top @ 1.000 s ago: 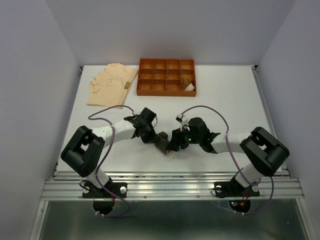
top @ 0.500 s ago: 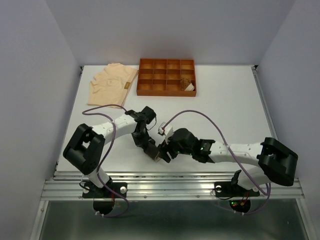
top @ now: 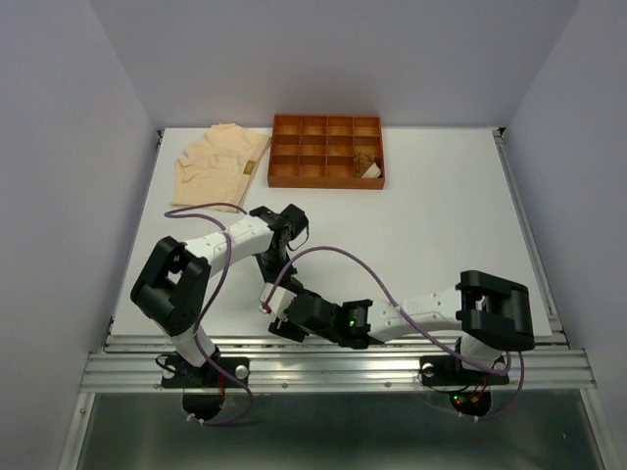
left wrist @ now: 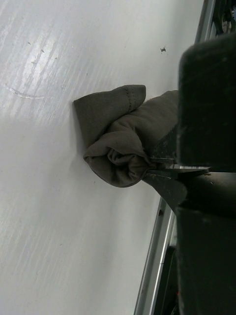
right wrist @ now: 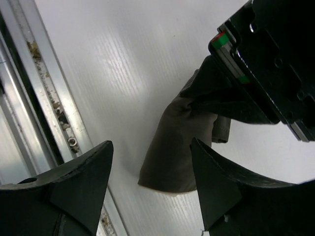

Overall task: Roll the underwear
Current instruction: Place the rolled underwear into the container

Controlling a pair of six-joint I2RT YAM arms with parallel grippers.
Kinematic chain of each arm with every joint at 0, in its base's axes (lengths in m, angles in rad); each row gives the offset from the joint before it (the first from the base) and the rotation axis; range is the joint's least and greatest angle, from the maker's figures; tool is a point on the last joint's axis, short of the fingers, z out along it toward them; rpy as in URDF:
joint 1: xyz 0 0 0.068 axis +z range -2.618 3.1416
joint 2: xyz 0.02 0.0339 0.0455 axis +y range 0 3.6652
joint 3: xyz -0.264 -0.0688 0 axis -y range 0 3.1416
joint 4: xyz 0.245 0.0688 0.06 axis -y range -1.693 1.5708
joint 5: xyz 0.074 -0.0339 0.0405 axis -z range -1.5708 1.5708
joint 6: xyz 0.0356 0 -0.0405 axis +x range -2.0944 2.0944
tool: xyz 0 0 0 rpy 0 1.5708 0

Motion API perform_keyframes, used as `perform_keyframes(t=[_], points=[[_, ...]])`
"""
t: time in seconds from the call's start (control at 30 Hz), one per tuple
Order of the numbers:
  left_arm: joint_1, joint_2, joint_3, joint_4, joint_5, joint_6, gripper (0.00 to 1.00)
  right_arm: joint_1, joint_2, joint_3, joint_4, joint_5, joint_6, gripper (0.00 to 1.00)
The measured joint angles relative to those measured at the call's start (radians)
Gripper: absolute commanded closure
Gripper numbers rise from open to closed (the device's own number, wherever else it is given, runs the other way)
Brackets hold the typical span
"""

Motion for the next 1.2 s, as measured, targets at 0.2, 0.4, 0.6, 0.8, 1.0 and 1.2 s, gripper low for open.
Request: perform_keyframes(t=[0.2, 0.4, 0.6, 0.8, 1.0, 1.2], points=[[0.000, 0.000, 0.000, -0.008, 0.012, 0.000, 1.00, 0.002, 0.094, 0.059, -0.015, 0.060, -0.032, 0.33], [0.000, 0.000, 0.000, -0.007, 0.015, 0.000, 1.00, 0.002, 0.169, 0.111, -0.067, 0.116, -0.026, 0.36], [0.000, 0.001, 0.000, 0.005, 0.029, 0.009, 1.00, 0.011, 0.230, 0.157, -0.124, 0.210, -0.023, 0.72], [0.005, 0.002, -0.001, 0.016, 0.031, 0.016, 0.64, 0.019, 0.249, 0.173, -0.142, 0.288, 0.022, 0.99], [0.030, -0.002, 0.031, 0.017, 0.009, 0.024, 0.54, -0.010, 0.192, 0.112, -0.128, 0.280, 0.120, 0.99], [0.144, -0.072, 0.134, 0.071, -0.069, 0.047, 0.52, -0.197, 0.016, -0.027, -0.123, 0.151, 0.218, 0.99]])
